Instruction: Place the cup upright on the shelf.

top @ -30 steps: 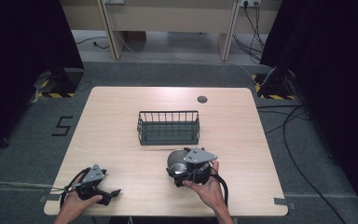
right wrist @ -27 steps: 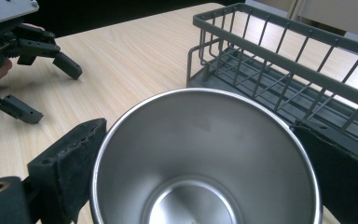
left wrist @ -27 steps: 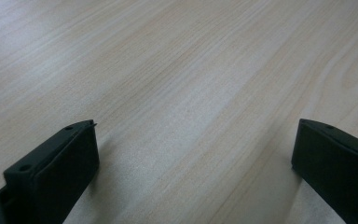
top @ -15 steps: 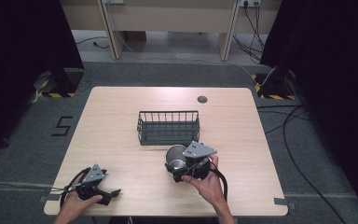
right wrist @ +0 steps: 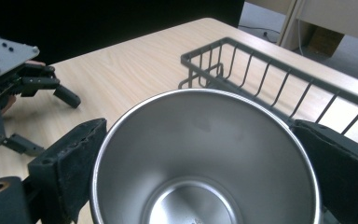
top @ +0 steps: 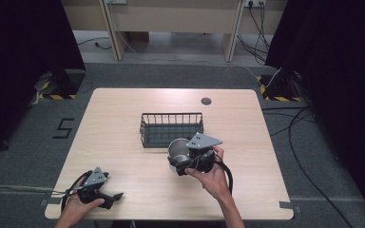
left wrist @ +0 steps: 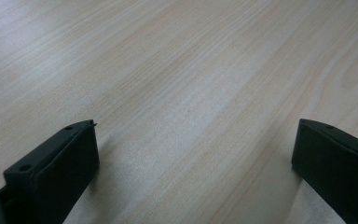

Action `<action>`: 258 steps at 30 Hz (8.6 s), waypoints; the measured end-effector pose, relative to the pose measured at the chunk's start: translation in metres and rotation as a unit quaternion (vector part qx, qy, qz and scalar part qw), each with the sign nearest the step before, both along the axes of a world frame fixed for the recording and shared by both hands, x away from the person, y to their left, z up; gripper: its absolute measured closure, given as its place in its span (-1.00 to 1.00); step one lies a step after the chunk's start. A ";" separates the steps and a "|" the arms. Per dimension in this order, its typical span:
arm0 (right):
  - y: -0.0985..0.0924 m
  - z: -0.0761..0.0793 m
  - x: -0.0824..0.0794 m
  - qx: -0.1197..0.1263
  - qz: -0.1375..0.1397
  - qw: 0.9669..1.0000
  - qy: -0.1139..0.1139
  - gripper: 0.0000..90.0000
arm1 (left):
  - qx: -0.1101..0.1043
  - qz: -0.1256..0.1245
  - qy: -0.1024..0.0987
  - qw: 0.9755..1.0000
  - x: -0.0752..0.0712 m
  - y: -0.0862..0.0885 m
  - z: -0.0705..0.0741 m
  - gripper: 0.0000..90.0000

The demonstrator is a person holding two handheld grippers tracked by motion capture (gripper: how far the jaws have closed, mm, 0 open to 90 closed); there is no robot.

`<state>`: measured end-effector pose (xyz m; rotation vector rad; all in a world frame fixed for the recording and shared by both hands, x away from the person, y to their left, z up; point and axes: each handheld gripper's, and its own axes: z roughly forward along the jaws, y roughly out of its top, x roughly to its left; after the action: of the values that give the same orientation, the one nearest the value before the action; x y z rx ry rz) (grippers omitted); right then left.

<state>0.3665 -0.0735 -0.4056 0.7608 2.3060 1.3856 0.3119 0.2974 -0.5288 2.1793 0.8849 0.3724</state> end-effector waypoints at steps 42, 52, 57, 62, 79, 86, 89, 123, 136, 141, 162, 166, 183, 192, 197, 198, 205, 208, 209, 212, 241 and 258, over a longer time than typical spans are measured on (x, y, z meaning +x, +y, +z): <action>0.052 0.069 0.084 -0.019 -0.026 0.999 0.011 -0.86 | -0.001 0.000 0.001 1.000 0.000 0.000 0.000 -1.00; 0.056 0.068 0.105 -0.029 -0.050 0.998 0.017 -0.86 | 0.000 0.000 0.001 1.000 0.000 0.000 0.000 -1.00; 0.059 0.067 0.114 -0.029 -0.056 0.998 0.022 -0.86 | 0.000 0.000 0.001 1.000 0.000 0.000 0.000 -1.00; 0.065 0.062 0.125 -0.033 -0.063 0.997 0.030 -0.86 | -0.001 0.000 0.001 1.000 0.000 0.000 0.000 -1.00; 0.074 0.043 0.147 -0.036 -0.085 0.995 0.048 -0.86 | -0.002 -0.002 0.001 1.000 0.000 0.000 0.000 -1.00; 0.075 0.037 0.148 -0.036 -0.087 0.994 0.052 -0.86 | -0.001 -0.003 0.001 1.000 0.000 0.000 0.000 -1.00; 0.076 0.033 0.148 -0.035 -0.087 0.994 0.057 -0.86 | -0.002 -0.002 0.001 1.000 0.000 0.000 0.000 -1.00; 0.080 0.007 0.148 -0.061 -0.085 0.992 0.074 -0.87 | -0.002 -0.002 0.001 1.000 0.000 0.000 0.000 -1.00; 0.082 0.025 0.141 -0.051 -0.086 0.995 0.026 -0.63 | -0.001 -0.002 0.001 1.000 0.000 0.000 0.000 -1.00; 0.077 0.032 0.138 -0.039 -0.090 0.995 0.029 -0.55 | -0.001 -0.002 0.001 1.000 0.000 0.000 0.000 -1.00; 0.048 0.044 0.114 0.008 -0.072 0.997 0.033 -0.66 | -0.002 -0.002 0.000 1.000 -0.001 0.000 0.000 -1.00; 0.043 0.045 0.110 0.009 -0.069 0.997 0.031 -0.66 | -0.002 -0.002 0.000 1.000 -0.001 0.000 0.000 -1.00; 0.013 0.040 0.088 0.022 -0.066 0.997 0.028 -0.66 | -0.001 -0.002 0.001 1.000 0.000 0.000 0.000 -1.00; -0.021 0.026 0.068 0.038 -0.077 0.996 0.027 -0.66 | -0.001 0.000 0.000 1.000 0.000 0.000 0.000 -1.00; -0.033 0.020 0.060 0.044 -0.082 0.995 0.029 -0.66 | -0.001 0.000 0.000 1.000 0.000 0.000 0.000 -1.00; -0.039 0.017 0.056 0.048 -0.086 0.995 0.031 -0.66 | -0.001 0.000 0.000 1.000 0.000 0.000 0.000 -1.00; -0.054 0.005 0.042 0.062 -0.090 0.994 0.030 -0.65 | -0.002 0.000 0.000 1.000 0.000 0.000 0.000 -1.00; -0.060 0.000 0.035 0.064 -0.094 0.993 0.028 -0.66 | -0.001 0.000 0.000 1.000 0.000 0.000 0.000 -1.00; -0.060 0.000 0.035 0.064 -0.094 0.993 0.028 -0.66 | -0.001 0.000 0.000 1.000 0.000 0.000 0.000 -1.00; -0.064 -0.009 0.027 0.068 -0.095 0.993 0.027 -0.66 | -0.001 0.000 0.000 1.000 0.000 0.000 0.000 -1.00; -0.066 -0.068 -0.018 0.056 -0.097 0.993 0.031 -0.66 | -0.001 0.000 0.001 1.000 0.000 0.000 0.000 -1.00; -0.067 -0.086 -0.035 0.029 -0.095 0.994 0.052 -0.66 | -0.001 0.000 0.000 1.000 0.000 0.000 0.000 -1.00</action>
<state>0.3319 -0.1409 -0.4914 1.0655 2.2098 1.3613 0.3115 0.2974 -0.5288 2.1783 0.8856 0.3710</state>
